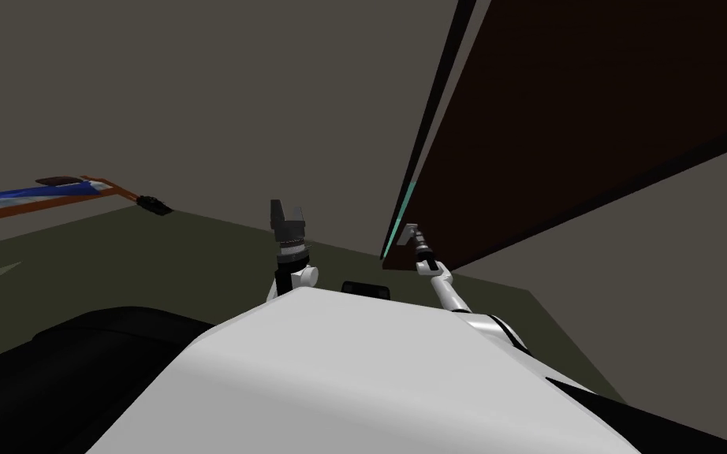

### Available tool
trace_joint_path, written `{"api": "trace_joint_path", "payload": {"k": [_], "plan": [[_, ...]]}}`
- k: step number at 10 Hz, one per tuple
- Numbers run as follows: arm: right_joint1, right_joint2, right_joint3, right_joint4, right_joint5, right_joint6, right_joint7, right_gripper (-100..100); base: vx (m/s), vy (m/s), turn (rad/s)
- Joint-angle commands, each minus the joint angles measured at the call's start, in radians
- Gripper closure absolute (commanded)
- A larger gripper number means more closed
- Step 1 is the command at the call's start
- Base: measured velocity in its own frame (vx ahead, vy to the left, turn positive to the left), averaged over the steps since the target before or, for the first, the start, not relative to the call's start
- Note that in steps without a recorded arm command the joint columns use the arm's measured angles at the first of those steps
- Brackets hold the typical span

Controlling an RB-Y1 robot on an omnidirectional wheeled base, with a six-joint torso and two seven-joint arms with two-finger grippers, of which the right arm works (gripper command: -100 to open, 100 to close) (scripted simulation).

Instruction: Pull the door open

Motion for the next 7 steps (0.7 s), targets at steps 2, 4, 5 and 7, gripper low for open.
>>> {"api": "trace_joint_path", "payload": {"k": [2, 4, 5, 7], "plan": [[-0.008, 0.007, 0.008, 0.005, -0.039, -0.003, -0.067, 100, -0.059, -0.056, 0.123], [-0.011, 0.007, 0.01, 0.009, -0.066, -0.002, -0.107, 100, -0.059, -0.038, 0.069], [-0.014, 0.007, 0.012, 0.014, -0.094, -0.001, -0.146, 100, -0.058, -0.034, 0.102], [-0.018, 0.006, 0.013, 0.018, -0.121, 0.001, -0.189, 100, -0.068, -0.052, 0.129]]}}
